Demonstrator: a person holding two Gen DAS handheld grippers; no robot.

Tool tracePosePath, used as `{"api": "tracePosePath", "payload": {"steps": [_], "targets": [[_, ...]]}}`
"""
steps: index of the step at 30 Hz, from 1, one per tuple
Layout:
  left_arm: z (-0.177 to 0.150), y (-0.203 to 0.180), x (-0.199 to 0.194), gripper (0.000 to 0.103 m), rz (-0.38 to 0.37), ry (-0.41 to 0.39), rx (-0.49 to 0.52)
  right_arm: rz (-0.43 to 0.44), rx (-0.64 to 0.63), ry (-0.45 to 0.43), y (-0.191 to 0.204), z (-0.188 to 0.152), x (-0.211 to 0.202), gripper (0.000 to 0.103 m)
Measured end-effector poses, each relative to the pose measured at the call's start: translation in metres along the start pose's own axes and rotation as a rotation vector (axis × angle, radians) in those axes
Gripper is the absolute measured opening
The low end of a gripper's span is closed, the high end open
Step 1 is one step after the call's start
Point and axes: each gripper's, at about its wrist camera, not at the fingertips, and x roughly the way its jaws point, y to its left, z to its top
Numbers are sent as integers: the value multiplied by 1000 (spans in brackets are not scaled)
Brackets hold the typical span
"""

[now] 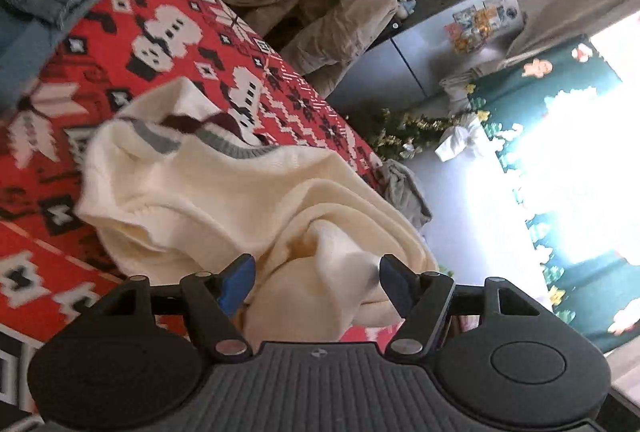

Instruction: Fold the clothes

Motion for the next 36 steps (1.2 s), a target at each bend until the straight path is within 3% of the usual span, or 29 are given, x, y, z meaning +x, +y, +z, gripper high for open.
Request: {"api": "tracePosePath", "payload": {"steps": [1,2,6,15,21,25,28,32,36], "targets": [[-2,-1,2,41,-1,-9,-4,-14,10,-8,-5,-1,-6,18],[-4,-4,3,19,3,-14,4,-27,24,-13,-10,0,-9,18],[-13,-20,-11,10,59,-67,100,-43,109,-37,-28,0,-17,18],[-15,16,-81,7,232,-214,109,5,190,-13,-41,-8,28,19],[-19,39,-99,6,302,-254,57,32,216,2,-39,-10,54,19],[-15,48,-107,3,340,-287,34,25,238,8,-40,-10,68,26],[-13,53,-113,0,354,-301,15,16,203,18,-36,-10,78,28],[-12,54,-120,1,259,-294,-1,-18,167,27,-33,-11,90,30],[-13,55,-120,13,209,-272,-26,-70,151,22,-40,-9,98,41]]}}
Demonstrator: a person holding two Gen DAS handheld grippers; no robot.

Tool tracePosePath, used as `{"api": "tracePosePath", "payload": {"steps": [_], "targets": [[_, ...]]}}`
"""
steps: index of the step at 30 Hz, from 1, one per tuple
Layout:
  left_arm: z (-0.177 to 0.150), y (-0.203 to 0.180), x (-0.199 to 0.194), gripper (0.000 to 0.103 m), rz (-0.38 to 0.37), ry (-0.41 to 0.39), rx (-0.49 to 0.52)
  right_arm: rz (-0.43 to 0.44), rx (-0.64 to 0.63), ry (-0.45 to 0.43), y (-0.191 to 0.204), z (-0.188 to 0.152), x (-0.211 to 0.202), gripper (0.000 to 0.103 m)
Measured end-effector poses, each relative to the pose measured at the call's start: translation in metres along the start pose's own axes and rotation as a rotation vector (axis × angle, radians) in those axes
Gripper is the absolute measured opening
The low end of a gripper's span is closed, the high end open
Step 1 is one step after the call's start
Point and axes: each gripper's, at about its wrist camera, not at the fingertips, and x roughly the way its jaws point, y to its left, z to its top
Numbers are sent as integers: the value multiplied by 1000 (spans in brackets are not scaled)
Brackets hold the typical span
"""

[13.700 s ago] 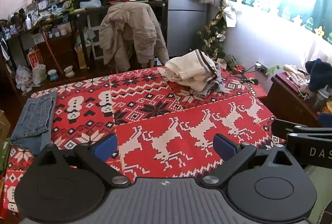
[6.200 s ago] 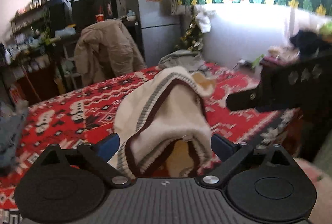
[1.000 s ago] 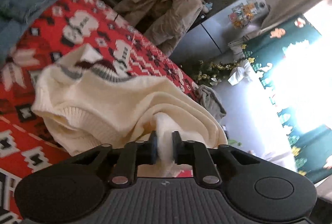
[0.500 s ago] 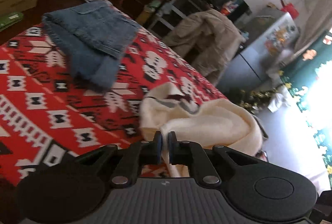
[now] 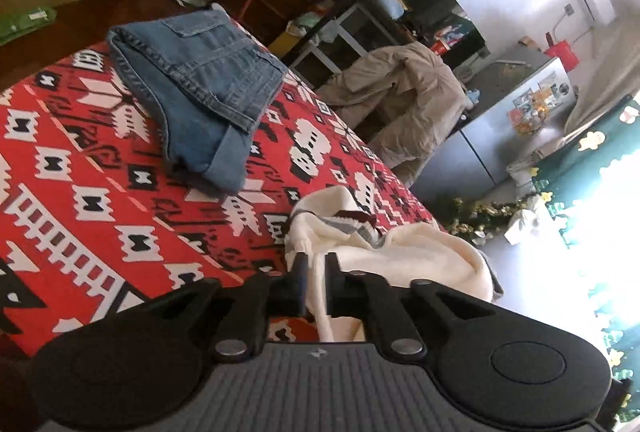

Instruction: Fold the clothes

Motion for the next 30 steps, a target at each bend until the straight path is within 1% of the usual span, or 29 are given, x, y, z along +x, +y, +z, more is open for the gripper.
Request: {"api": "tracePosePath", "payload": {"steps": [1,2,3,4,5,6,7,8,11,14,16,17,18,20,21,22,23,24,25,27,28,30], "targets": [[-1,0,2,18,-10,9,-6,-7,0,3,-3,0,3,47],[-2,0,4,31,-17,18,-7,-13,1,9,-6,0,7,48],[-3,-1,6,38,-25,27,-8,-18,1,17,-8,0,11,48],[-5,-2,9,39,-26,37,-2,-20,0,27,-9,-1,15,48],[-6,-4,13,43,-23,47,8,-22,-2,38,-10,-2,18,48],[-8,-6,16,47,-21,58,17,-24,-4,49,-10,-3,20,42],[-9,-8,20,47,-17,67,28,-22,-9,59,-9,-4,21,15],[-11,-10,24,47,-9,72,36,-16,-17,68,-7,-6,21,3],[-13,-9,34,47,-4,84,23,6,-76,98,4,-13,13,4],[-14,-8,44,45,1,86,8,33,-113,131,12,-24,2,4],[-15,-9,49,26,14,83,10,56,-107,149,13,-31,-2,4],[-16,-11,51,14,21,79,17,61,-102,153,12,-33,-4,4],[-16,-13,51,7,31,74,28,58,-94,148,10,-35,-6,4],[-16,-15,51,6,42,67,45,46,-62,121,4,-34,-10,7],[-16,-15,50,6,33,72,45,34,-38,102,1,-32,-13,14],[-16,-16,49,7,24,76,46,18,-7,83,-4,-30,-15,27],[-15,-15,48,9,21,84,41,-2,23,64,-9,-28,-16,36],[-15,-15,47,10,20,93,33,-23,48,49,-14,-26,-16,47],[-14,-14,45,13,16,99,25,-40,67,36,-18,-23,-15,51],[-13,-13,42,30,3,100,13,-49,100,12,-25,-18,-12,53],[-13,-14,40,32,0,93,11,-42,118,7,-28,-15,-8,56],[-10,-15,37,39,-2,81,11,-26,157,-1,-33,-10,2,59]]}}
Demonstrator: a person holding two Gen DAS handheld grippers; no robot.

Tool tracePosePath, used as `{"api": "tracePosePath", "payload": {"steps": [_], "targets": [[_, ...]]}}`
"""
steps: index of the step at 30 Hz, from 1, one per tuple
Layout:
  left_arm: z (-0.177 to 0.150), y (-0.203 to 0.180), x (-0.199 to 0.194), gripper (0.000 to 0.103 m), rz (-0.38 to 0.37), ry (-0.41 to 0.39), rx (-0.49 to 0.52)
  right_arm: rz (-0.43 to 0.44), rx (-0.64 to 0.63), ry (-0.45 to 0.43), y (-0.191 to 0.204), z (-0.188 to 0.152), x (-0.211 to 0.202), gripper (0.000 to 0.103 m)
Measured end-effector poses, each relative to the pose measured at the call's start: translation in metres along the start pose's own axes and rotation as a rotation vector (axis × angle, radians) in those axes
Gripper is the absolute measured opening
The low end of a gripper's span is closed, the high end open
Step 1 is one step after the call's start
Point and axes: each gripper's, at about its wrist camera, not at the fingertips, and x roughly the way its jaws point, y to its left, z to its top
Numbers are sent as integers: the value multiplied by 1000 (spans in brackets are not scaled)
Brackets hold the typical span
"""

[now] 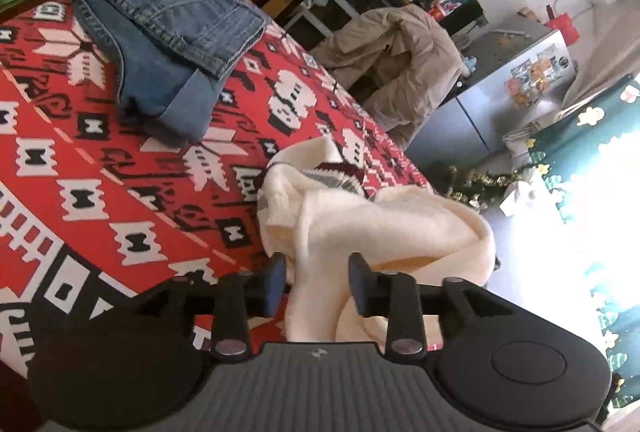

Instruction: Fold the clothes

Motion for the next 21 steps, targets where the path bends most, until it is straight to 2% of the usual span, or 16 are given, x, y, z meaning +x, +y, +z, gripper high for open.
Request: {"api": "tracePosePath", "payload": {"steps": [4,8,10,11,12,14,15,16,17,19,21], "targets": [[10,-4,0,42,-16,-9,6,34,83,-16,-10,9,15,61],[19,-1,9,42,-44,1,-34,50,107,-30,-13,14,26,61],[22,-1,13,32,-48,2,-48,28,85,-38,-12,17,29,61],[21,-2,15,13,-31,1,-42,26,80,-44,-12,18,31,61],[21,-4,17,5,-9,3,-34,35,80,-51,-12,19,32,61],[18,-7,18,5,15,-3,-19,57,85,-63,-12,19,33,60],[18,-9,17,5,25,-11,-9,73,93,-65,-13,20,33,51],[18,-12,15,4,34,-21,4,87,94,-65,-13,20,33,21],[17,-14,13,4,44,-32,16,88,86,-57,-13,21,33,4],[19,-21,8,4,63,-55,56,46,70,-62,-11,23,30,4],[23,-32,1,4,59,-71,107,28,83,-106,-16,28,17,4]]}}
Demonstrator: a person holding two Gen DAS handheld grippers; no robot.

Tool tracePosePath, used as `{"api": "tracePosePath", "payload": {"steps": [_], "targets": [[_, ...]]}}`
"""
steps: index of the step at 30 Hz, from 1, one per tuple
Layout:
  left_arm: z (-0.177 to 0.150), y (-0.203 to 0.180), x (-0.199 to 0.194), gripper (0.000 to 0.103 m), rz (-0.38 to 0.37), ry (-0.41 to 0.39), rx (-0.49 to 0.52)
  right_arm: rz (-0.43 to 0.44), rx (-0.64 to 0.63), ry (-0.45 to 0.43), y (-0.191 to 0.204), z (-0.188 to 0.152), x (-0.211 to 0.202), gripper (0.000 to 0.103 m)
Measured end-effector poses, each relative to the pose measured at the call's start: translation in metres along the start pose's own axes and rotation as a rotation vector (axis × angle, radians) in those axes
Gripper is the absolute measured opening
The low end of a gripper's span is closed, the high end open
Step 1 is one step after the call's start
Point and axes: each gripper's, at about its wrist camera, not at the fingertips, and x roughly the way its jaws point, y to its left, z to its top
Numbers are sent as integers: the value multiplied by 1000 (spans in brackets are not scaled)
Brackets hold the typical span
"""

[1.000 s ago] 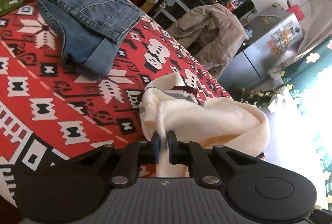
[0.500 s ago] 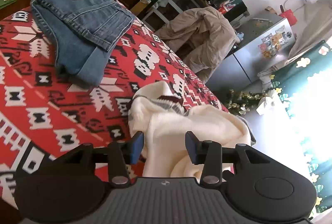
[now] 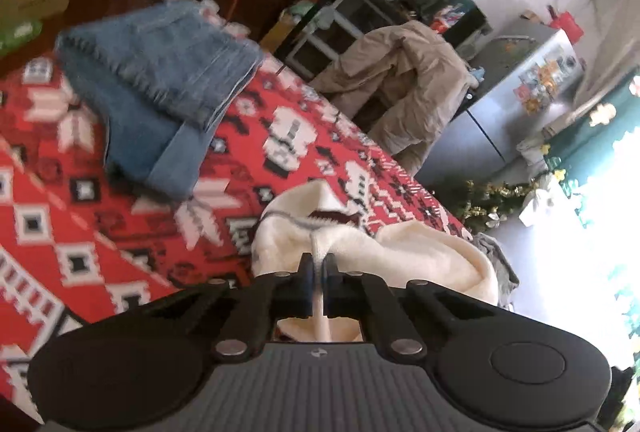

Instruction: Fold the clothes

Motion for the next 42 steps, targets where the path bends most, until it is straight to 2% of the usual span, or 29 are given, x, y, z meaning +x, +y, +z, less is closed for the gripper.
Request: {"api": "tracePosePath", "payload": {"steps": [7,10,14,20,27,29,31,36,38,40,42], "targets": [[17,-43,-13,4,-54,-51,143,-32,70,-168,-31,52,-58,4],[19,-56,-13,4,-79,-64,174,-76,39,-234,-41,72,-82,4],[18,-59,-13,4,-77,-80,159,-124,27,-304,-53,91,-112,4],[36,-51,-33,3,-68,-189,88,-179,-2,-394,-64,110,-154,4],[49,-64,-45,3,-61,-224,151,-155,-47,-468,-56,131,-178,4],[48,-61,-38,3,-43,-203,159,-166,-72,-459,-51,129,-176,4],[40,-50,-25,3,-18,-147,141,-179,-77,-415,-51,125,-168,4],[14,-22,-1,4,43,-36,111,-200,10,-262,-78,101,-127,6],[5,-14,2,5,52,-8,108,-207,37,-218,-89,88,-116,10],[1,-8,1,12,60,1,101,-212,56,-194,-95,75,-110,17],[-1,-1,-3,39,45,3,87,-213,64,-181,-98,64,-107,32]]}}
